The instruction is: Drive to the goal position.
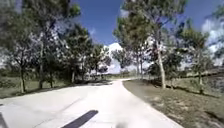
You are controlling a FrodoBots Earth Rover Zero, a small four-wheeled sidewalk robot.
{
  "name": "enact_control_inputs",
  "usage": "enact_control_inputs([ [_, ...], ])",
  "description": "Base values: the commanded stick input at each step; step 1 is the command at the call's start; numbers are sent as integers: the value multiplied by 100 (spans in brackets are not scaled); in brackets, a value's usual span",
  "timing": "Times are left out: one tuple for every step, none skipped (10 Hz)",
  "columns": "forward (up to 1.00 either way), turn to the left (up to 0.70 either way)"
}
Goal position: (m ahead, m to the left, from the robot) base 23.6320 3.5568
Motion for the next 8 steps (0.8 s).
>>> enact_control_inputs([
  [70, 0],
  [70, 0],
  [70, 0],
  [70, 0],
  [70, 0],
  [70, 0],
  [70, 0],
  [70, 0],
])
